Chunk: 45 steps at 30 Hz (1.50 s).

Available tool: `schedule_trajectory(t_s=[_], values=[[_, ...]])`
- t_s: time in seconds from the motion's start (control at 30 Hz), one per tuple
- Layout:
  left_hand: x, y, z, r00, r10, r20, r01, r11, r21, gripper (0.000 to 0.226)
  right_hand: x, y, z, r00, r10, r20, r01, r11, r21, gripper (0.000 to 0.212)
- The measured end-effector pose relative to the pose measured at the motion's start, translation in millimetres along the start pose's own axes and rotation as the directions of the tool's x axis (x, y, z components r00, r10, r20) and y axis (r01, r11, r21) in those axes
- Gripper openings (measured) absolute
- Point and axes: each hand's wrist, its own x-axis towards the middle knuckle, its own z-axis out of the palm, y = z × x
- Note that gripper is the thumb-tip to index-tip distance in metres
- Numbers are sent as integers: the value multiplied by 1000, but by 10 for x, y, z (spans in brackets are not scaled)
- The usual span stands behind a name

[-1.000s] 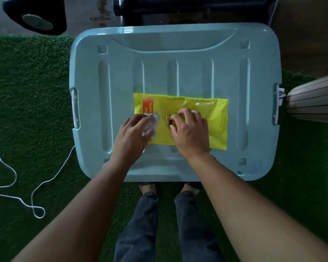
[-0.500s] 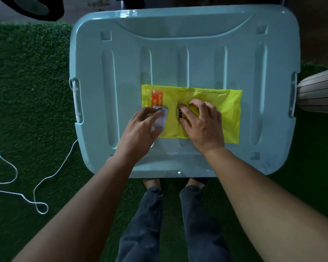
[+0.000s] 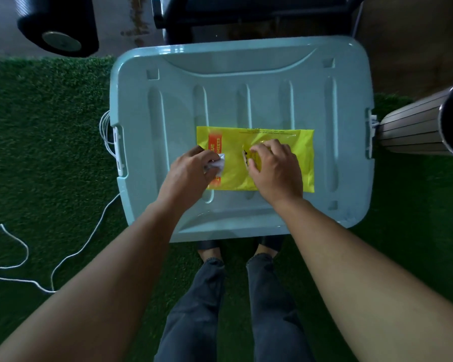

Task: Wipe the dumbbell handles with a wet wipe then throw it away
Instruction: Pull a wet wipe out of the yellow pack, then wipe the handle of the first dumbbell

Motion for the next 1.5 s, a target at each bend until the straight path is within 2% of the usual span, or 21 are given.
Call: schedule_trajectory(t_s=[0.17,0.37,0.6,0.8,1.0,1.2,1.5], values=[[-14,289,-346,1000,17,-3,-16,1000,16,19,-130,-101,-504,995,89,44,-90,996,28,9],[-79,898,-727,991,128,31,-129,991,36,21,-448,-208,-1213,976,210,52,-213,976,55,18],[-308,1886,-951,966,222,135,-231,972,53,23,-1032,-161,-2120,912,408,50,-411,908,79,20],[-599,2905,-999,881,388,272,-431,895,118,16,-1663,52,-2997,844,535,20,-535,840,85,23],[-869,4005,-812,737,539,407,-642,747,172,13,-2370,471,-3793,760,649,-47,-647,761,39,26],[-1238,5193,-314,650,612,451,-742,639,202,17,-3101,1161,-4481,697,711,-89,-716,697,-39,27],[-1695,6597,582,578,684,445,-789,608,90,17,-3987,2306,-5217,610,768,-194,-786,618,-27,25]])
